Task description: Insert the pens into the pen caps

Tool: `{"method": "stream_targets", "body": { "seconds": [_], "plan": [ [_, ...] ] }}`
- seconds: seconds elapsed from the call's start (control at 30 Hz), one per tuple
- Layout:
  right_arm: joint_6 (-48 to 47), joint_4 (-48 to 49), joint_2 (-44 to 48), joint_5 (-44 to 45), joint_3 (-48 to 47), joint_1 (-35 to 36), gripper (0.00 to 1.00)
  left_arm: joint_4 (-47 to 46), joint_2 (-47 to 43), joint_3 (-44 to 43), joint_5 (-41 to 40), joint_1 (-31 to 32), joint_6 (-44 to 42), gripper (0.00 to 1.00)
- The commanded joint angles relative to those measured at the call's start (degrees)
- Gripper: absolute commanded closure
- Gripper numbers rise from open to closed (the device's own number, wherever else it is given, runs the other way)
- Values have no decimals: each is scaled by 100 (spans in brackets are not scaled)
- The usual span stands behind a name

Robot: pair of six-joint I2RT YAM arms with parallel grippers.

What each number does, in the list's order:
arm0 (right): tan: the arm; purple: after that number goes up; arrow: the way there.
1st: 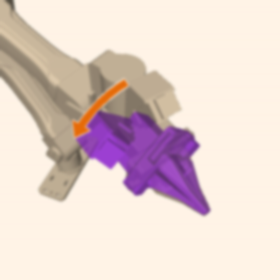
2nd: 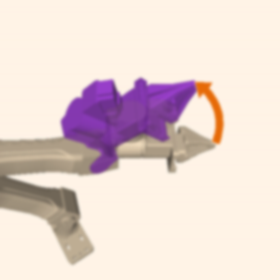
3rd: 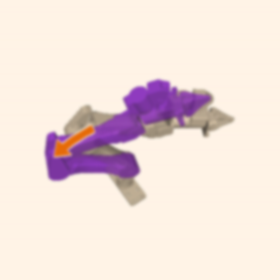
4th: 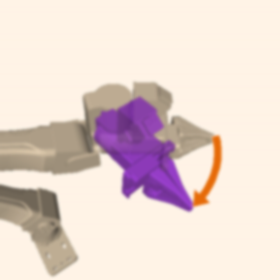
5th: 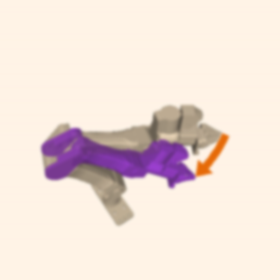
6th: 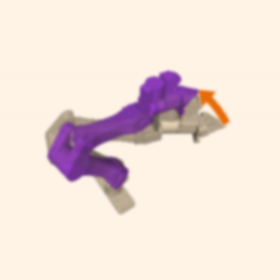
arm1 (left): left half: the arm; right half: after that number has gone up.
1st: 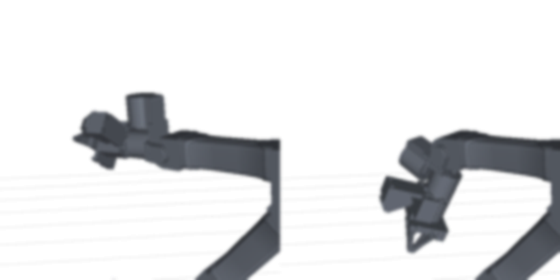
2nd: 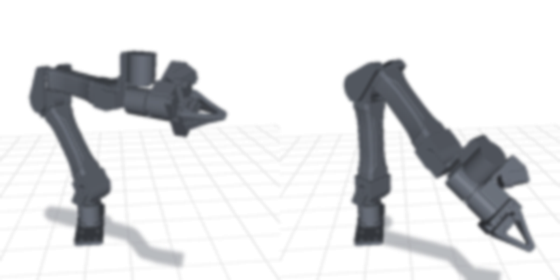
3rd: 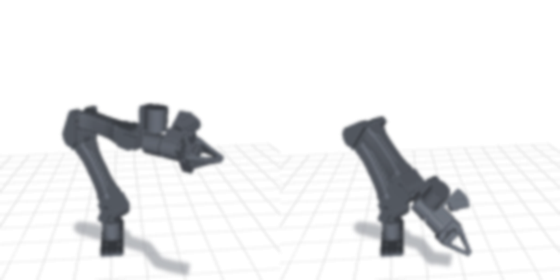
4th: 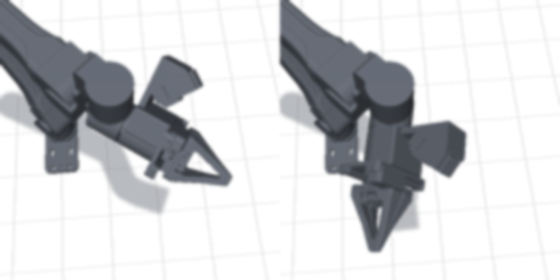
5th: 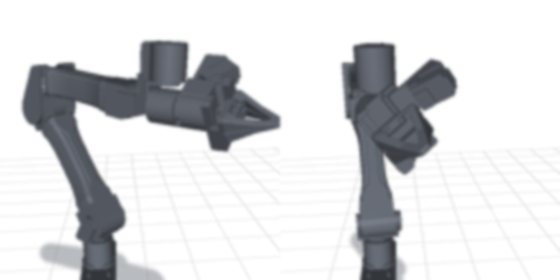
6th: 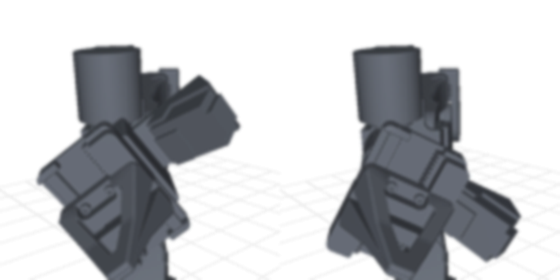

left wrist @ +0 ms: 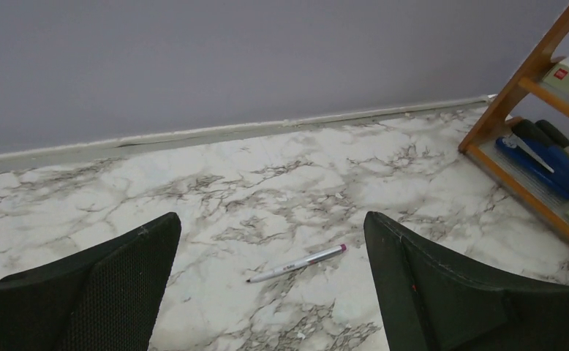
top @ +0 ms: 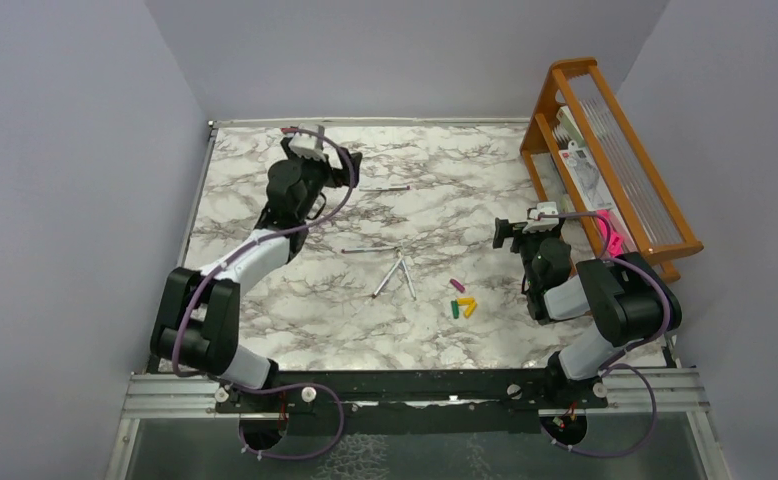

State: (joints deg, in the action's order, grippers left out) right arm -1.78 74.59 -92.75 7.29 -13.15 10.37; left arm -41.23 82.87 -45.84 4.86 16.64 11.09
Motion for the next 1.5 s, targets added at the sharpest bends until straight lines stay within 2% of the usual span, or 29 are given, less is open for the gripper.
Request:
{"method": "stream_targets", "body": {
  "seconds": [0.0,0.17,0.23,0.33,0.43,0.5,0.57,0.63,0.73,0.83,1.07,1.2,1.47],
  "plan": [
    [-5,115,-40,-80,-22,-37,0,1016,760,-776,-219,15,1156,1],
    [-9,133,-40,-74,-13,-40,0,2265,1767,-2174,-484,25,2307,1],
    [-15,145,-40,-76,-12,-36,0,3011,2151,-2779,-661,78,2707,7],
    [-15,148,-41,-66,-4,-35,0,3852,2642,-3682,-1299,365,2903,30],
    [-15,153,-35,-69,-2,-35,0,4488,3181,-4538,-1962,657,2932,43],
    [-24,153,-37,-66,-4,-37,0,4544,3464,-4927,-1988,791,2992,51],
    [-20,161,-37,-70,-4,-36,0,4577,3801,-5322,-1956,905,2953,69],
    [-20,162,-36,-70,-4,-35,0,4723,4183,-5794,-1963,992,2875,77],
    [-32,165,-41,-67,7,-35,0,5068,4680,-6353,-1954,1007,2810,81],
    [-37,175,-36,-65,6,-36,0,5139,5021,-6671,-1898,1009,2666,81],
    [-55,205,-47,-73,14,-37,0,5958,6040,-8097,-1946,1008,2128,82],
    [-59,209,-49,-71,14,-35,0,6054,6052,-7905,-1965,1008,2135,82],
    [-58,213,-50,-74,16,-36,0,6081,5651,-6774,-1821,1000,2090,85]
  ]
}}
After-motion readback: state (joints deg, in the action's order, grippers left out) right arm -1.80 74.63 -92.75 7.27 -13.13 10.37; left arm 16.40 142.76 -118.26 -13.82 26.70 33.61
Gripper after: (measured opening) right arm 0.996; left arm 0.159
